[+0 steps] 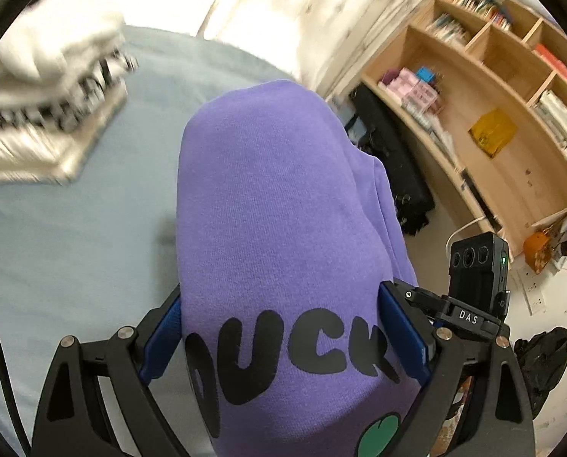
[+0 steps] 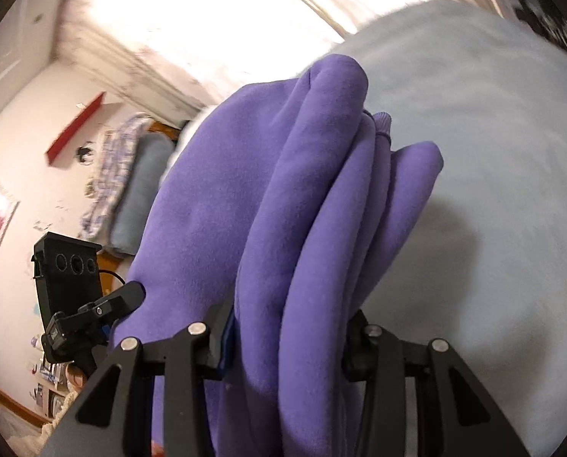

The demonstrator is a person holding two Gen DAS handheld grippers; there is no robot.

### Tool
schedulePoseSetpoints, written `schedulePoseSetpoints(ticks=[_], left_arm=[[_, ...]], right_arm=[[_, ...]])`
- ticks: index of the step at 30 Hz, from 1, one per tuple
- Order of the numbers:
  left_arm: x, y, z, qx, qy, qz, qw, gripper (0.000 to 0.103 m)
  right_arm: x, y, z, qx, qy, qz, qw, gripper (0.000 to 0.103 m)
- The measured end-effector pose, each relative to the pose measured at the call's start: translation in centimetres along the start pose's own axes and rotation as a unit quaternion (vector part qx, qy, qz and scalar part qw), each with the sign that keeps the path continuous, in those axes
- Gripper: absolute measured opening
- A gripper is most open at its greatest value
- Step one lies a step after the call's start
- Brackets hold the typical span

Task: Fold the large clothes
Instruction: 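Lift the hoodie bundle with both grippers and carry it onto the clothes stack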

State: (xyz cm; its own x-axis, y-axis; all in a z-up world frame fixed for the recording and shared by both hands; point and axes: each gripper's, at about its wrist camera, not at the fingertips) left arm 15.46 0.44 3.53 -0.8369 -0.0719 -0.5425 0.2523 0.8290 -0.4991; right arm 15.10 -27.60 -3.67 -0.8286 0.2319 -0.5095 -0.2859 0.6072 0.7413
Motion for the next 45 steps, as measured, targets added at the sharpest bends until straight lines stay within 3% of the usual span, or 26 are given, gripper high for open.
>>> schedulePoseSetpoints(ticks=[8, 12, 17, 22, 26, 29, 34, 36, 39, 45], left_arm=[[-7.8, 4.7, -15.5, -0.041, -0.093, 0.003, 0.9948, 0.094], [-13.8, 8.0, -21.1, -0.069, -0.128, 0.013, 0.9892, 0.094], [-22.3, 12.9, -24.2, -0.095, -0.151, 0.033, 0.9834, 0.095], [-30.3, 19.0, -23.1, -0.106, -0.154, 0.034, 0.9818, 0.095], [-36.3, 25.1, -19.0, -0.114, -0.135, 0.031, 0.9837, 0.095], [-38.8, 29.1, -14.6, -0.118, -0.116, 0.028, 0.9858, 0.095], [-39.7, 35.6, -5.9, -0.132, -0.056, -0.009, 0.9896, 0.097], [-39.1, 37.4, -3.6, -0.115, -0.062, -0.022, 0.9912, 0.101], [-39.0, 37.5, -3.1, -0.101, -0.069, -0.022, 0.9923, 0.103], [-38.8, 36.7, -4.8, -0.137, -0.082, -0.027, 0.9869, 0.103]], right_arm=[[-6.3, 13.8, 4.6, -0.075, -0.029, -0.052, 0.995, 0.040], [-10.7, 19.6, 9.4, -0.102, -0.040, -0.073, 0.991, 0.040], [-17.6, 24.0, 16.4, -0.129, -0.047, -0.090, 0.986, 0.041], [-23.5, 24.6, 24.2, -0.142, -0.050, -0.092, 0.984, 0.041], [-27.2, 22.1, 31.4, -0.145, -0.047, -0.070, 0.986, 0.041], [-28.3, 19.4, 36.0, -0.144, -0.040, -0.046, 0.988, 0.041], [-27.6, 12.6, 43.4, -0.093, -0.010, 0.005, 0.996, 0.041], [-26.8, 9.8, 44.6, -0.091, -0.005, 0.024, 0.995, 0.042], [-26.4, 8.7, 44.3, -0.090, -0.010, 0.026, 0.996, 0.050], [-26.5, 11.7, 42.6, -0.034, 0.025, -0.037, 0.998, 0.064]])
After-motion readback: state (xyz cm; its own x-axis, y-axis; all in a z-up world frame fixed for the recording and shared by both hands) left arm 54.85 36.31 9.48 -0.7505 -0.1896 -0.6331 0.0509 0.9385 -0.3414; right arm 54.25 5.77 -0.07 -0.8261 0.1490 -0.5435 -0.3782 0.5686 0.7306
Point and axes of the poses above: each gripper's, at about its wrist camera, not at the fingertips, and z roughly the way its jaws point, y to its left, x to its underside, and after that the axes turned 7 degrees about -x, right-handed
